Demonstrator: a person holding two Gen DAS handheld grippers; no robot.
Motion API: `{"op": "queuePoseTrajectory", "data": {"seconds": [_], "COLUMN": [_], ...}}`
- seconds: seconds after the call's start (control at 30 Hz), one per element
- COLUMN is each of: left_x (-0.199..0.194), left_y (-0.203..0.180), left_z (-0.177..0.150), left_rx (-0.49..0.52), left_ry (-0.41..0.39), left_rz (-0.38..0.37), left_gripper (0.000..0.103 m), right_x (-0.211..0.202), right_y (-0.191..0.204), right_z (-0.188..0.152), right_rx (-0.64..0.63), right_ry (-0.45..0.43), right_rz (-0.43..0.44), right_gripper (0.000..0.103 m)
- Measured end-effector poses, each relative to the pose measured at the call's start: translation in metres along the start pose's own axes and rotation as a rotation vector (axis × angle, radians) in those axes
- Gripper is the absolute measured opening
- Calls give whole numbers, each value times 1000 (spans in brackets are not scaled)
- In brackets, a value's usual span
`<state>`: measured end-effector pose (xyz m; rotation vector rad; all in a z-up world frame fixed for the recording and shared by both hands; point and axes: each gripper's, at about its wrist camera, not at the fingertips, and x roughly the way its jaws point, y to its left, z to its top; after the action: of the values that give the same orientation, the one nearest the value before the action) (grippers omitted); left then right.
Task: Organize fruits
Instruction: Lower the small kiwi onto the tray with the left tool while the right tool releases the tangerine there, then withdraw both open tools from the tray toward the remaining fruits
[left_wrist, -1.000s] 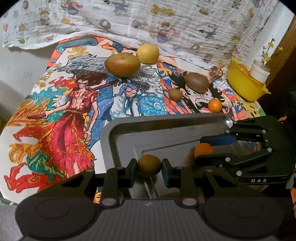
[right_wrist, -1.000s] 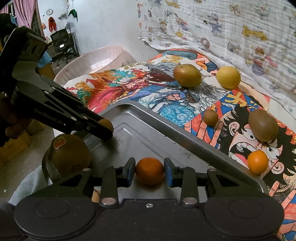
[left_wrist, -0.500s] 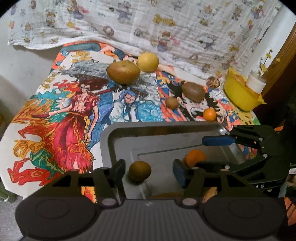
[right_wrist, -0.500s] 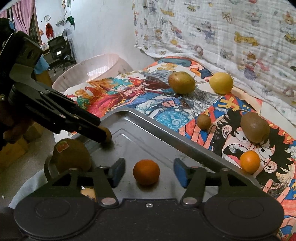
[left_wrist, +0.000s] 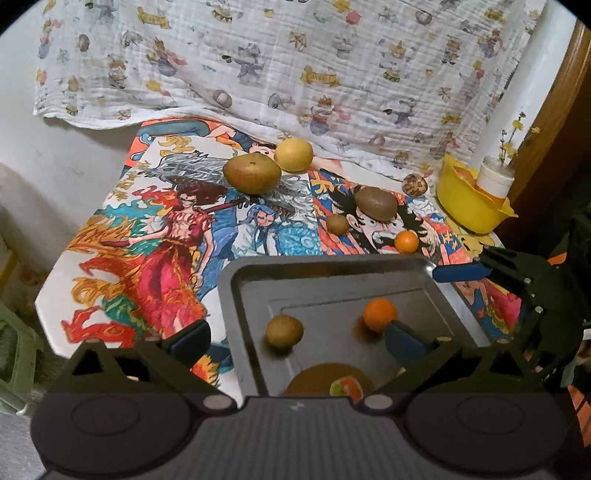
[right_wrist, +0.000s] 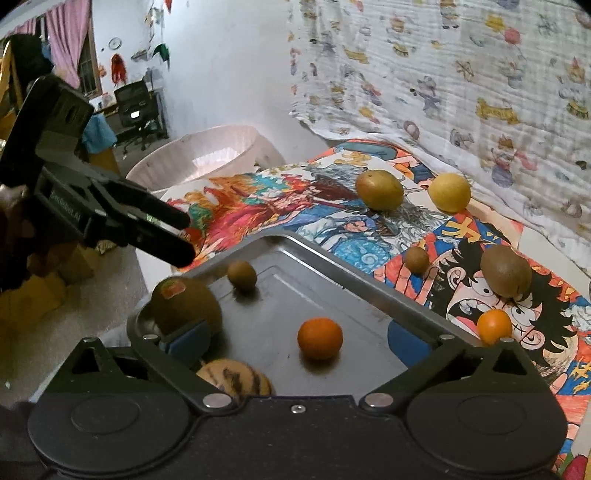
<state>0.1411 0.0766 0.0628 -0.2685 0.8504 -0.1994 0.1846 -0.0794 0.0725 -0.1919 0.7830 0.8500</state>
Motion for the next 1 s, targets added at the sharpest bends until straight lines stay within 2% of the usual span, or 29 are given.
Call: {"op": "queuePoseTrajectory", "data": {"seconds": [0.3, 0.57, 1.0], "left_x": [-12, -15, -8], "left_y": [-5, -19, -22], "left_z": [-13, -15, 4], "left_rx": [118, 240, 277], "left_ry": [64, 128, 157], "left_rz": [62, 75, 119], "left_gripper": [102, 102, 102], "right_x": [-17, -30, -32], "right_y": [6, -6, -33], "right_z": [-19, -30, -44], "right_rx": [-61, -41, -15], "right_ry": [-2, 2, 3], "right_rz": [-65, -124, -229], "right_gripper": [102, 102, 102]}}
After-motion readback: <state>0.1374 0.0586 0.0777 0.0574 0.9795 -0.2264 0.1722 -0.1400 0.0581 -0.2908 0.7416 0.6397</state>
